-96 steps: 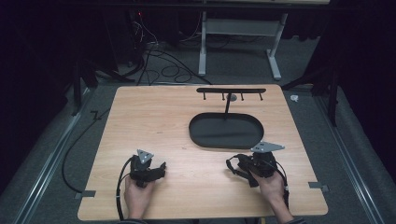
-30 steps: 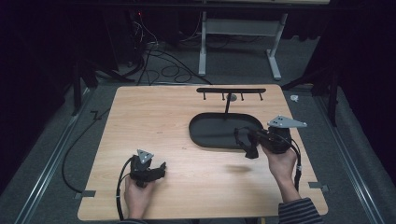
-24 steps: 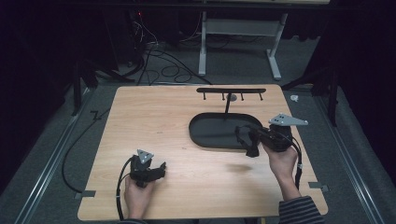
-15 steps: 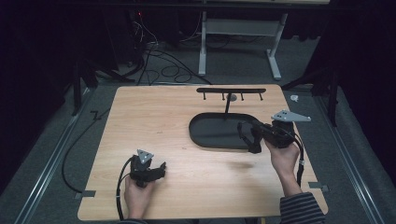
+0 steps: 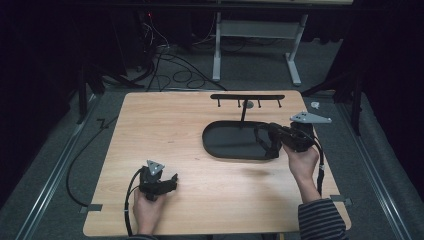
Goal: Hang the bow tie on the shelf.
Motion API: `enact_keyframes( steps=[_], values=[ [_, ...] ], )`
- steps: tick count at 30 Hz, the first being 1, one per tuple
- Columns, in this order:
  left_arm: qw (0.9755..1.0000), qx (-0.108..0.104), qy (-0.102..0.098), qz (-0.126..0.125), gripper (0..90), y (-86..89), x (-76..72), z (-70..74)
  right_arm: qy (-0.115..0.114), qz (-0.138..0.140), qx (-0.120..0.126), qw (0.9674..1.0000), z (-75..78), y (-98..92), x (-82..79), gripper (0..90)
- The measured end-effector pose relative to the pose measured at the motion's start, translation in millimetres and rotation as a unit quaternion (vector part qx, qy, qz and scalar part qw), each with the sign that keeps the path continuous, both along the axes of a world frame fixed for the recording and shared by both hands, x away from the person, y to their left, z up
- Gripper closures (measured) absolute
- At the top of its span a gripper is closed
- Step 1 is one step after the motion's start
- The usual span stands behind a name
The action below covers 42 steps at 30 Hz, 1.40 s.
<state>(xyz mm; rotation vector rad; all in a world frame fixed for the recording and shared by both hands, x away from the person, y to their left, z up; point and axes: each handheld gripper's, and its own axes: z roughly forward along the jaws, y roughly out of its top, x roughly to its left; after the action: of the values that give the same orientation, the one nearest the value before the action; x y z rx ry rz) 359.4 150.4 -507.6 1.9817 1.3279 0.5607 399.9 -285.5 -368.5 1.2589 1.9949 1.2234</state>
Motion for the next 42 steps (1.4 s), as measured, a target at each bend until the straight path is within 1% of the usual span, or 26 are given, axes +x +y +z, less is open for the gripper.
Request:
enact_keyframes(
  steps=[9, 11, 19, 25, 30, 34, 37, 42],
  values=[
    [1.0, 0.0, 0.0, 0.0, 21.6, 0.1, 0.0, 0.0, -0.004, -0.003, -0.003, 1.0, 7.3, 0.5, 9.0, 90.0],
    [1.0, 0.0, 0.0, 0.0, 21.6, 0.1, 0.0, 0.0, -0.005, -0.006, 0.0, 1.0, 9.5, 0.1, 10.7, 90.0],
    [1.0, -0.001, 0.0, 0.0, 21.6, 0.1, 0.0, 0.0, -0.011, -0.009, 0.0, 0.9999, 16.3, 1.0, 17.7, 90.0],
    [1.0, -0.001, 0.0, 0.0, 21.6, 0.1, 0.0, 0.0, -0.012, -0.017, 0.002, 0.9998, 19.6, 1.5, 27.7, 90.0],
    [1.0, -0.002, 0.0, 0.0, 21.7, 0.2, 0.1, -0.1, -0.014, -0.02, 0.011, 0.9996, 24.5, 3.8, 35.6, 90.0],
    [1.0, -0.002, 0.0, 0.0, 21.6, 0.2, 0.1, -0.1, -0.014, -0.024, 0.004, 0.9996, 26.6, 6.3, 41.9, 90.0],
    [1.0, -0.002, 0.0, 0.0, 21.7, 0.2, 0.1, -0.1, -0.011, -0.027, 0.005, 0.9995, 26.8, 7.4, 45.2, 90.0],
    [1.0, -0.002, 0.0, -0.001, 21.5, 0.2, 0.1, -0.1, -0.008, -0.041, 0.003, 0.9991, 26.0, 8.5, 55.2, 90.0]
  ],
)
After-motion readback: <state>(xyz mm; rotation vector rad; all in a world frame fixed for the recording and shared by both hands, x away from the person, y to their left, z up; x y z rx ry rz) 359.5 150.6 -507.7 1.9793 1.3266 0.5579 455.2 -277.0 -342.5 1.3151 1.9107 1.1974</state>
